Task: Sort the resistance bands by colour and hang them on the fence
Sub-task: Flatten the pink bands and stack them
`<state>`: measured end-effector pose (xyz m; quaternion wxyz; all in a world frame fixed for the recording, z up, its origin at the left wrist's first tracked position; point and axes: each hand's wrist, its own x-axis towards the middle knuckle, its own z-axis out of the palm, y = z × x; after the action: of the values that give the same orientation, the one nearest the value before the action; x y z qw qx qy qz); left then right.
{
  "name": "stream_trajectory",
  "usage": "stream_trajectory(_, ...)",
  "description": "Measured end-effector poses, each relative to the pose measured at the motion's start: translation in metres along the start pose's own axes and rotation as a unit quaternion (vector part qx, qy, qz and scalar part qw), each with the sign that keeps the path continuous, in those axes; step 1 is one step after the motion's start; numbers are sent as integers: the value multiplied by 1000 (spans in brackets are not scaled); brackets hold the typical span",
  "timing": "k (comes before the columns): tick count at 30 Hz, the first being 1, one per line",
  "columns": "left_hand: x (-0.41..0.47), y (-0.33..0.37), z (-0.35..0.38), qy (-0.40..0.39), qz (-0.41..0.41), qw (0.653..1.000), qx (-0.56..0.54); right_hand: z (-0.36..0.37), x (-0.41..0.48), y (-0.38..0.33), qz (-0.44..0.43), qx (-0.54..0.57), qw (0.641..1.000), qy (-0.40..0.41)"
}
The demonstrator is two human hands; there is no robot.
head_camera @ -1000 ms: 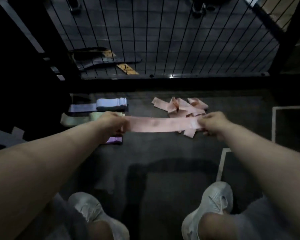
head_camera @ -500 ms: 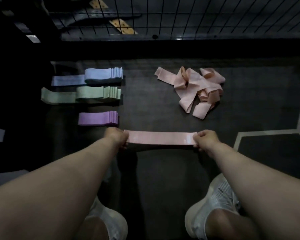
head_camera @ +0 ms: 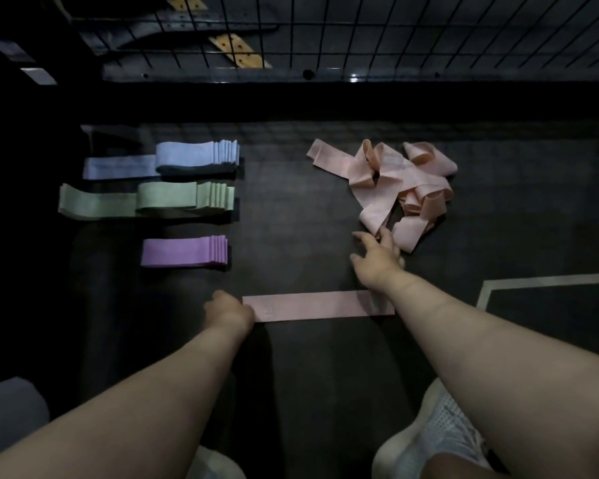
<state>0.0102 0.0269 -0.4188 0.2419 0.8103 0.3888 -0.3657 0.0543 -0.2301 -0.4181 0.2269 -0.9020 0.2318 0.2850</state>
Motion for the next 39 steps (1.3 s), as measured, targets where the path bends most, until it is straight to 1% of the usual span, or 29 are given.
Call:
stream_trajectory(2, -7, 2, -4, 3, -8, 1000, 25, -4, 13, -6, 15, 30, 999, -23)
stream_trajectory(3, -10, 1, -6, 5, 2, 999, 33, -7, 15, -8, 23, 69, 997, -13)
stream_trajectory(4, -13, 1, -8, 11, 19, 999, 37, -10, 16, -10, 25, 129, 991, 13)
stream_trajectory(6, -21, 0, -15, 28, 71, 996, 43, -24, 9, -16, 34, 251, 965, 74)
stream_trajectory(7, -25, 2, -18, 35, 96, 994, 44, -34, 5, -21, 31, 281, 953, 107)
stream_trajectory(9, -37, 12, -27, 44, 143, 988, 31, -61, -7, -31, 11, 301, 938, 172)
stream_trajectory(11, -54, 32, -38, 36, 197, 980, -10, -96, -23, -46, -26, 316, 922, 223)
stream_trajectory(12, -64, 45, -46, 28, 219, 975, -29, -115, -30, -54, -60, 332, 910, 242)
stream_trajectory(14, -91, 73, -69, 24, 270, 961, -50, -154, -50, -69, -124, 350, 894, 251)
stream_trajectory(17, -137, 107, -114, 27, 369, 926, -74, -208, -92, -92, -173, 363, 895, 194)
stream_trajectory(21, -205, 124, -184, 31, 484, 870, -87, -259, -174, -118, -259, 403, 874, 88)
stream_trajectory(23, -236, 122, -214, 28, 512, 850, -121, -275, -218, -127, -302, 405, 862, 45)
stream_trajectory(25, -259, 114, -232, -18, 515, 840, -173, -286, -260, -134, -333, 418, 845, 2)
stream_trajectory(27, -274, 97, -239, -74, 524, 825, -200, -294, -294, -138, -357, 452, 817, -41)
stream_trajectory(29, -278, 78, -233, -123, 524, 820, -197, -299, -319, -140, -380, 503, 773, -79)
stream_trajectory(30, -278, 70, -228, -138, 520, 823, -183, -300, -327, -139, -390, 530, 747, -95)
stream_trajectory(32, -277, 60, -220, -142, 518, 833, -134, -302, -334, -138, -414, 574, 698, -111)
stream_trajectory(33, -277, 57, -217, -135, 524, 834, -106, -304, -333, -136, -422, 590, 679, -113)
stream_trajectory(35, -278, 54, -215, -103, 529, 841, -51, -308, -328, -132, -421, 616, 656, -111)
stream_trajectory(36, -275, 53, -215, -83, 525, 846, -43, -311, -326, -129, -411, 630, 650, -107)
stream_trajectory(39, -265, 50, -222, -66, 475, 874, -71, -323, -314, -113, -376, 669, 633, -99)
